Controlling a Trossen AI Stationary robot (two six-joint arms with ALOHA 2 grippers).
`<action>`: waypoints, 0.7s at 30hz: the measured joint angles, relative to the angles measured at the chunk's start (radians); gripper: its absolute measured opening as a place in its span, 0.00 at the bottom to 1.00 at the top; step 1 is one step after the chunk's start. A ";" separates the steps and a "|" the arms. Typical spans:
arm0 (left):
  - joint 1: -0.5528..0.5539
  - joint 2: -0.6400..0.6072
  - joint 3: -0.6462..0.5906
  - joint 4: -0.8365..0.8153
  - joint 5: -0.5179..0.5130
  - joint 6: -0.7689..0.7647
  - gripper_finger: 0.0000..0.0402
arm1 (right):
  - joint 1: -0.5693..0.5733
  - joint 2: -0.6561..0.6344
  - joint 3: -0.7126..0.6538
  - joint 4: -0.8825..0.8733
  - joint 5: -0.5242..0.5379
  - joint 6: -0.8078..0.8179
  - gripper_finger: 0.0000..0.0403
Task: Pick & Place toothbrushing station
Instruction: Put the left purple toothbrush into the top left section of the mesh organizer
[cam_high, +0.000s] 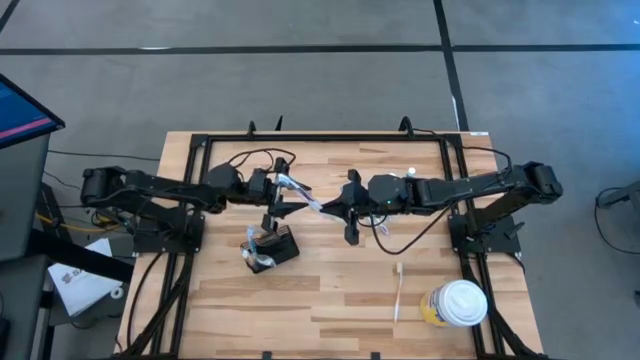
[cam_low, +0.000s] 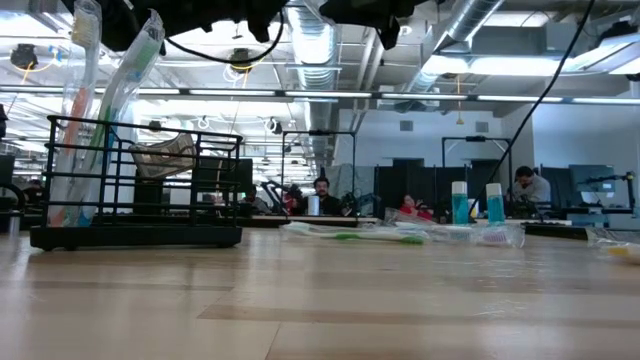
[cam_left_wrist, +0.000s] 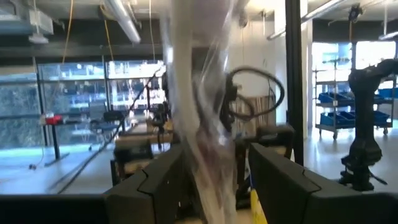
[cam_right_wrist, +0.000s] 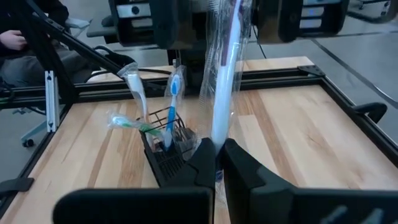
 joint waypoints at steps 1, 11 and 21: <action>0.000 0.001 0.000 0.010 0.000 0.000 0.44 | 0.000 0.000 0.000 0.000 0.000 0.000 0.00; 0.000 0.001 0.001 0.022 0.000 0.000 0.27 | 0.000 0.000 0.000 0.000 0.000 -0.018 0.00; 0.000 0.001 0.001 0.017 0.012 -0.004 0.04 | 0.000 0.001 0.000 -0.003 0.001 -0.024 0.06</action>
